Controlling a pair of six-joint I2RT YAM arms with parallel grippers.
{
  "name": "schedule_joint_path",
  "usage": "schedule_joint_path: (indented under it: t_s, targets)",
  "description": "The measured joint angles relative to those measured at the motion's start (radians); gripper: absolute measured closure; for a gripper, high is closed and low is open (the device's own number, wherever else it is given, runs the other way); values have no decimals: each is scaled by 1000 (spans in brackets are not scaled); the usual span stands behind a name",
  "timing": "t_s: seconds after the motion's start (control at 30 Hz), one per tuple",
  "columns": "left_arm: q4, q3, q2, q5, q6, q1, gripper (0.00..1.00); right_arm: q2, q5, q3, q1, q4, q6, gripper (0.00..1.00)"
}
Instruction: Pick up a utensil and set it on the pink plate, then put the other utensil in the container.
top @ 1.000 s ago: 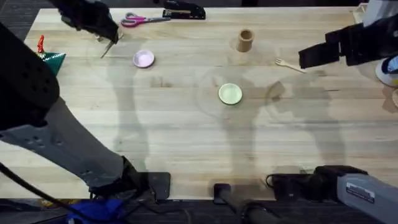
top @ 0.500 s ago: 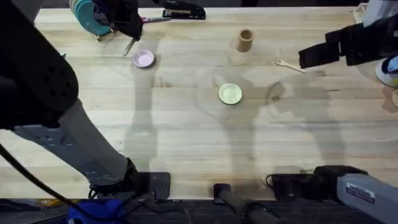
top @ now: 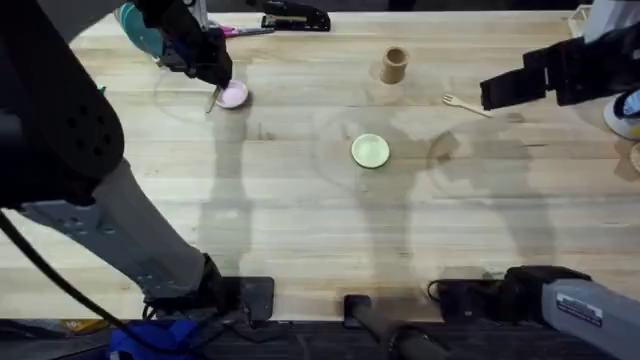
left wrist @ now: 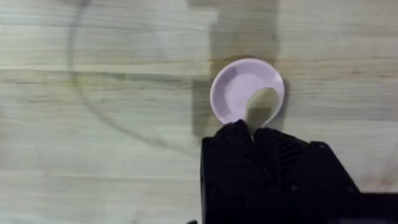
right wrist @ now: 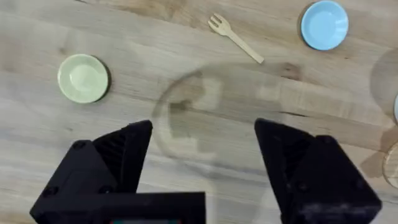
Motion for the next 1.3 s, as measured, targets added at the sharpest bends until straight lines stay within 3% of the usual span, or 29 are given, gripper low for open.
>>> schedule_joint_path:
  t_s: [0.4,1.07,1.2,1.3]
  targets:
    - [116,-85,0,0,-3,0,958,0,0,0,0,0,0,4]
    - [149,-85,63,0,-3,0,957,0,0,0,0,0,-1,3]
    - [150,-85,63,0,-4,0,809,0,0,0,0,0,-1,3]
    - [149,-85,63,0,-4,0,751,0,0,0,0,0,-1,3]
